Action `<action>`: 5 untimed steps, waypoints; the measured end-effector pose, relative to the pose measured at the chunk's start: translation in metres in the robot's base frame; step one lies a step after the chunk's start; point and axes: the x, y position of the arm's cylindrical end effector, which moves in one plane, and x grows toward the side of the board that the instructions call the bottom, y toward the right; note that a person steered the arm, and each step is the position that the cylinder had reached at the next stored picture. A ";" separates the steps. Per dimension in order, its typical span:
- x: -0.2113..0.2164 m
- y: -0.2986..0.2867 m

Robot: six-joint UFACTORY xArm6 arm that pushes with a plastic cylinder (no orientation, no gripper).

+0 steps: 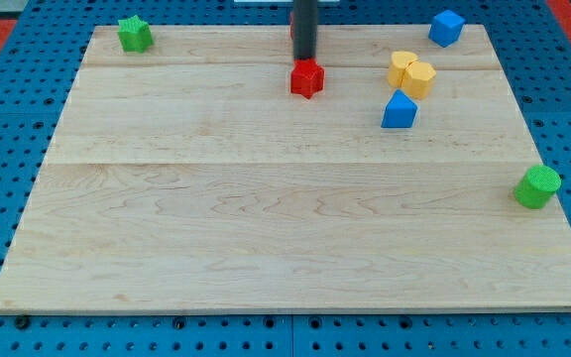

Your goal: Slide the red star to the center left

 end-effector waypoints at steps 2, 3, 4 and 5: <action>0.033 0.004; 0.044 -0.064; 0.050 -0.138; 0.052 -0.178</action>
